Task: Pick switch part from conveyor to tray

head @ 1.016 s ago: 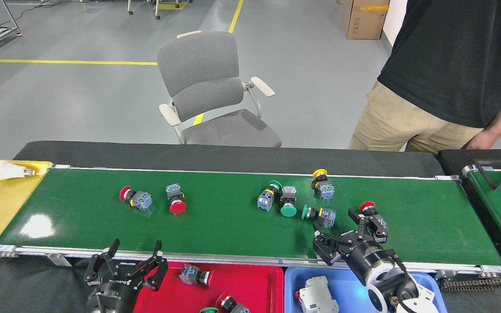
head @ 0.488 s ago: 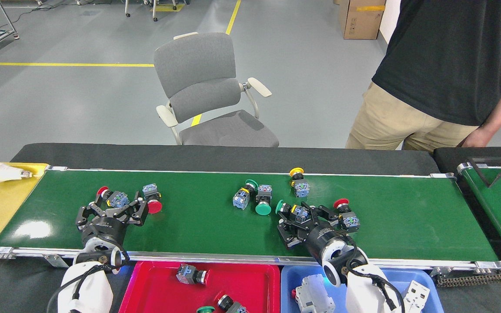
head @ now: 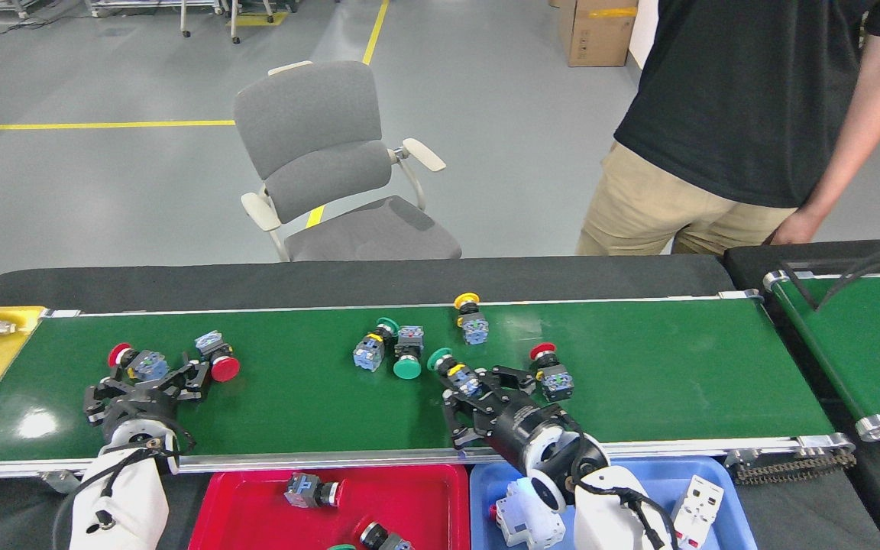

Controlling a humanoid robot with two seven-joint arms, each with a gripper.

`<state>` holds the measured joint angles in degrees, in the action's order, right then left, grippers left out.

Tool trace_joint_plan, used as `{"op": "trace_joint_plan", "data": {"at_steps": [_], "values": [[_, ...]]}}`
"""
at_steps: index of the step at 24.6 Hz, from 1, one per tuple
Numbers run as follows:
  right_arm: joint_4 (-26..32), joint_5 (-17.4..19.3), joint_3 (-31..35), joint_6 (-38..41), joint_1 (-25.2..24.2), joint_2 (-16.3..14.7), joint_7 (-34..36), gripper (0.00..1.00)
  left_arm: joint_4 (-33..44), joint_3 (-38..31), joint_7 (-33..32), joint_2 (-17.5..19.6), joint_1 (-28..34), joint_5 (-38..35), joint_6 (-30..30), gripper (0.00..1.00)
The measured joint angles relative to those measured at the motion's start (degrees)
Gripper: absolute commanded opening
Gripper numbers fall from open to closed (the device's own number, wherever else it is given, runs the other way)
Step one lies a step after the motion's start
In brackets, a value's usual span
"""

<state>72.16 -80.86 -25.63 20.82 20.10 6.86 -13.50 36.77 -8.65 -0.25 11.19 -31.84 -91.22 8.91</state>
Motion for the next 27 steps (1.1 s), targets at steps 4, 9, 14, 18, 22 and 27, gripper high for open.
{"op": "trace_joint_plan", "data": {"at_steps": [4,9,14,18,22,27], "values": [[4.38,1.55,-8.88,6.21,-3.11,0.59,0.59,1.0,-3.43,0.0,0.03,3.84,-0.43,5.16,1.67,0.77],[5.36,2.23,-11.61,7.72,-3.61,0.87,0.74,1.0,-3.87,-0.04,1.82,4.74,0.15,10.01,1.95,0.26],[12.85,4.25,-2.22,7.75,-8.12,0.13,0.8,1.0,3.34,0.41,6.94,5.18,6.54,11.77,-5.12,0.14],[17.56,4.55,15.22,7.2,-14.48,0.04,0.83,1.0,24.15,0.68,7.42,4.62,21.77,11.77,-14.79,0.14],[18.46,5.33,28.86,7.11,-17.3,0.04,0.97,1.0,44.96,0.8,7.56,3.86,37.75,11.77,-26.23,0.2],[19.2,5.23,39.65,5.2,-20.02,-0.42,3.96,0.99,61.25,2.54,7.31,-1.27,53.12,11.7,-42.57,0.99]]}}
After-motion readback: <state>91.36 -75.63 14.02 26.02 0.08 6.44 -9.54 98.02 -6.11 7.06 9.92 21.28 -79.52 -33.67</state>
